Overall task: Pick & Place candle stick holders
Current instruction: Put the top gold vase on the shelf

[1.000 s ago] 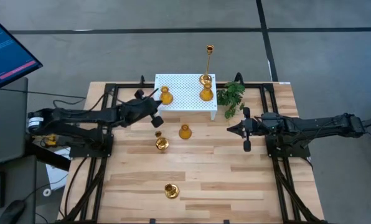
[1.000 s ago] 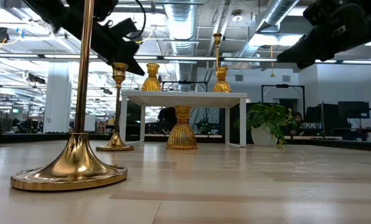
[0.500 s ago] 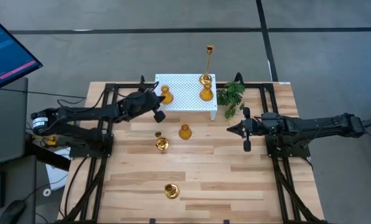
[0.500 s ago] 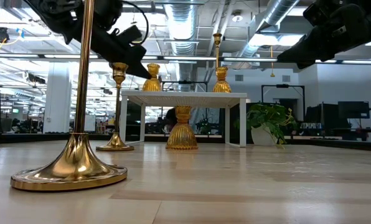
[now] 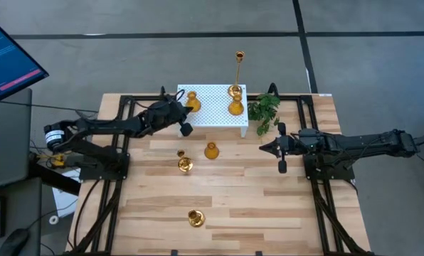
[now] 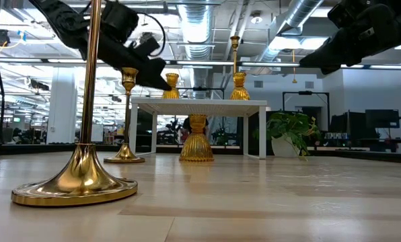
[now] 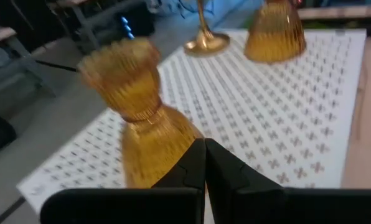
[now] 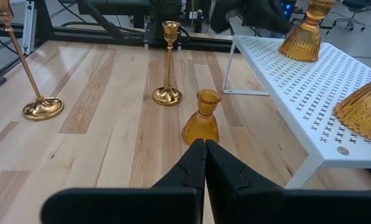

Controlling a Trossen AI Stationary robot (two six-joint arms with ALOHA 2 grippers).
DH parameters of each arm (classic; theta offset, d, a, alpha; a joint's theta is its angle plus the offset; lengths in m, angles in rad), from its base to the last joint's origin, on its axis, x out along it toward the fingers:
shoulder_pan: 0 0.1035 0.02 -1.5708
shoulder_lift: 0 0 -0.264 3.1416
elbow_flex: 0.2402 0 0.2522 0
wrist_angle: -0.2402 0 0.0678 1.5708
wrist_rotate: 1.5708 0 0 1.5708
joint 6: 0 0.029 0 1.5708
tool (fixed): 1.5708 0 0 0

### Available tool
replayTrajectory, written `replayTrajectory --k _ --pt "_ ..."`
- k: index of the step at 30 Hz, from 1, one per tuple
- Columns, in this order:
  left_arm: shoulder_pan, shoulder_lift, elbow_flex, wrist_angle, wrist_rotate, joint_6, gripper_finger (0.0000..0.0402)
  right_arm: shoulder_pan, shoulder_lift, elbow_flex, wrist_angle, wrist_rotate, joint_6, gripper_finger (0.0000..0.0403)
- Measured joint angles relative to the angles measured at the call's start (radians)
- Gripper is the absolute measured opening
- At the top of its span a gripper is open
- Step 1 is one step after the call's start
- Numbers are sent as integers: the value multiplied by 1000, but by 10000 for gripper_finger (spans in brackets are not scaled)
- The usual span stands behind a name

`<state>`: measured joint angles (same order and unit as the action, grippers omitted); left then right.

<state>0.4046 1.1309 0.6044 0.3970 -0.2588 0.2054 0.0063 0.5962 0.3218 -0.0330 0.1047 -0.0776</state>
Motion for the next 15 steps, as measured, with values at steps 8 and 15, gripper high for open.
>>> replayTrajectory --k 8,15 --pt "-24 -104 0 -75 -171 0 3 -1 0 0 -13 0 -1 0" --pt "-6 -24 -1 -59 -202 -3 2 -1 0 0 -14 0 -1 0"
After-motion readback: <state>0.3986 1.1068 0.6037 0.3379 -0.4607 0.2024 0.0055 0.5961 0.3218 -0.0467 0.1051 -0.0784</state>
